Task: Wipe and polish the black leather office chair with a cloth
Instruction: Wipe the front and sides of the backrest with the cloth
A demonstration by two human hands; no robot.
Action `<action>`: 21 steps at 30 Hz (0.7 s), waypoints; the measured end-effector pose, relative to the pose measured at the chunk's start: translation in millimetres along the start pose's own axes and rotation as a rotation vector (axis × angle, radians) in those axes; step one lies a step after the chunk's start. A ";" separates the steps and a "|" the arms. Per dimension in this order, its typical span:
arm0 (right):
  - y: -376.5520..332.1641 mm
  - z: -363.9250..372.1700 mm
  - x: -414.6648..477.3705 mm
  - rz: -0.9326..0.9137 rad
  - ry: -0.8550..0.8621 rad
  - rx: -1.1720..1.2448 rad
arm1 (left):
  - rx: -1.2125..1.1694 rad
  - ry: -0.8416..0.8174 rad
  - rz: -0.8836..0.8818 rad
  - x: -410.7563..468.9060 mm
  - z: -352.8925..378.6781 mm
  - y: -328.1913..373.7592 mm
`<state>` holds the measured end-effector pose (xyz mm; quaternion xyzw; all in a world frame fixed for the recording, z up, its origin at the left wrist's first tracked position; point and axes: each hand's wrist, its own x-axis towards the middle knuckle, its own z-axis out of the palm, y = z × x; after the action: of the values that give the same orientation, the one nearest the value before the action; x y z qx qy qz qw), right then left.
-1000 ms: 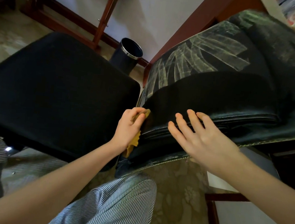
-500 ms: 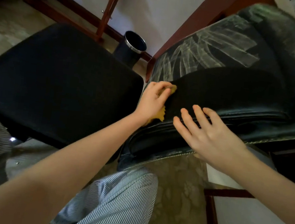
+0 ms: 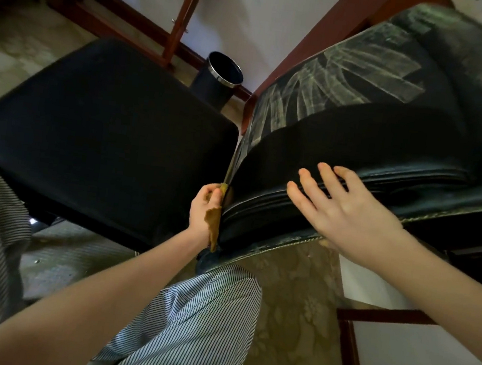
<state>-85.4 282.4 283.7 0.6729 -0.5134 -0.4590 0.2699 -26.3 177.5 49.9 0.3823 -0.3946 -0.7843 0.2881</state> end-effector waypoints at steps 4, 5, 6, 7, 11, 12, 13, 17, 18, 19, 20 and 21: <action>-0.6 -4.8 4.9 0.006 -0.059 0.002 | 0.057 -0.069 0.082 -4.0 -4.8 16.3; -0.7 -7.1 5.5 -0.003 -0.085 0.007 | 0.074 -0.097 0.105 -3.9 -5.0 21.1; -0.6 -8.4 5.3 -0.013 -0.118 0.011 | 0.095 -0.119 0.134 -4.4 -3.4 26.9; 0.2 -10.2 4.9 -0.014 -0.154 0.009 | 0.124 -0.131 0.170 -5.0 -0.2 33.0; 1.7 -23.8 3.8 0.021 -0.254 -0.034 | 0.297 -0.144 0.352 -4.9 23.8 61.6; -0.1 -26.0 3.6 0.023 -0.266 -0.029 | 0.346 -0.146 0.394 -5.7 30.2 70.5; -3.3 -27.6 3.5 0.023 -0.280 -0.006 | 0.384 -0.149 0.430 -7.1 36.2 78.7; -11.0 -36.1 -2.9 0.089 -0.358 0.042 | 0.434 -0.213 0.589 -21.3 58.0 105.3; -7.0 -39.1 -7.9 0.113 -0.363 0.024 | 0.427 -0.249 0.630 -25.5 64.0 113.8; -0.3 -43.4 -14.5 0.133 -0.373 0.001 | 0.423 -0.282 0.677 -30.0 70.5 123.1; 7.3 -47.4 -22.9 0.158 -0.391 -0.019 | 0.421 -0.310 0.730 -34.3 77.7 132.6; 15.3 -52.7 -31.2 0.201 -0.393 -0.015 | 0.417 -0.337 0.785 -39.1 85.2 142.1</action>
<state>-46.6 301.0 329.9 0.5138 -0.6172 -0.5560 0.2142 -54.3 166.7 217.4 0.1215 -0.6996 -0.5712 0.4118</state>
